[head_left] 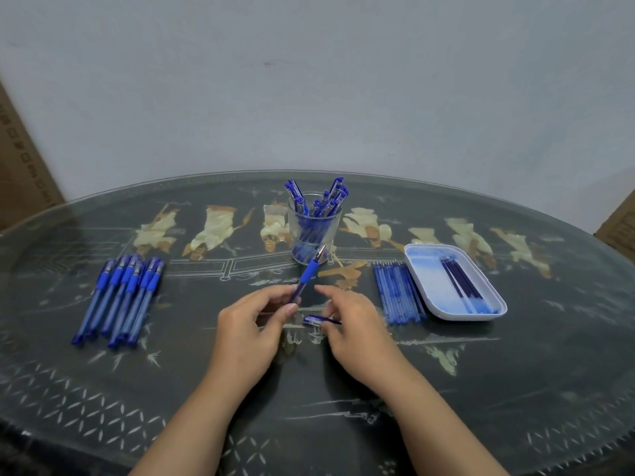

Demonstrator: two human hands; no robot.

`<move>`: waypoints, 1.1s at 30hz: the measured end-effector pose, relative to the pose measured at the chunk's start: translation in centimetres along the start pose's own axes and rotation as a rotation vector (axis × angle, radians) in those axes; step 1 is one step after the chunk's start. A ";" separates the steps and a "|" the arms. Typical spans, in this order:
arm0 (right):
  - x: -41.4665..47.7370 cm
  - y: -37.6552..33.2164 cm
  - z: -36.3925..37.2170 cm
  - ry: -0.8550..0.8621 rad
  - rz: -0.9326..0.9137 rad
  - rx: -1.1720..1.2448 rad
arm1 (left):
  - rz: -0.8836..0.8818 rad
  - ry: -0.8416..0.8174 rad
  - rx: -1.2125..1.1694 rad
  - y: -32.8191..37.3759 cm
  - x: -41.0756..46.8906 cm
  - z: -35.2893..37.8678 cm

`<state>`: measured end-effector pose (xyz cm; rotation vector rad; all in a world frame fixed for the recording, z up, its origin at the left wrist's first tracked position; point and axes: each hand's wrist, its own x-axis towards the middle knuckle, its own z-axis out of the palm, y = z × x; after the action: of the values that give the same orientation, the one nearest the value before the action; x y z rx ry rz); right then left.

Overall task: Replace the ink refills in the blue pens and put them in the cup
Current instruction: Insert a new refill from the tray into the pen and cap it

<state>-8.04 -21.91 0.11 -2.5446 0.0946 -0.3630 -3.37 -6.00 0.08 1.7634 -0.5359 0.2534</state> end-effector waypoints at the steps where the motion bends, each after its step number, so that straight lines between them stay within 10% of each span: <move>1: 0.0 0.2 -0.1 -0.029 0.011 -0.041 | -0.004 -0.008 -0.006 0.1 0.0 0.0; 8: 0.1 0.2 -1.8 -0.027 0.079 0.004 | 0.021 -0.088 -0.025 0.4 -0.2 -0.2; 16: 0.6 -2.1 -6.5 0.394 0.234 1.265 | 0.163 -0.139 0.073 -0.4 -0.4 0.0; 33: 0.5 -3.1 -4.9 0.377 0.157 0.824 | 0.184 -0.178 0.067 -0.2 -0.6 0.3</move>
<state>-8.99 -21.98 5.84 -1.6278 0.2302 -0.6566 -3.82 -6.11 -0.48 1.8128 -0.8286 0.2463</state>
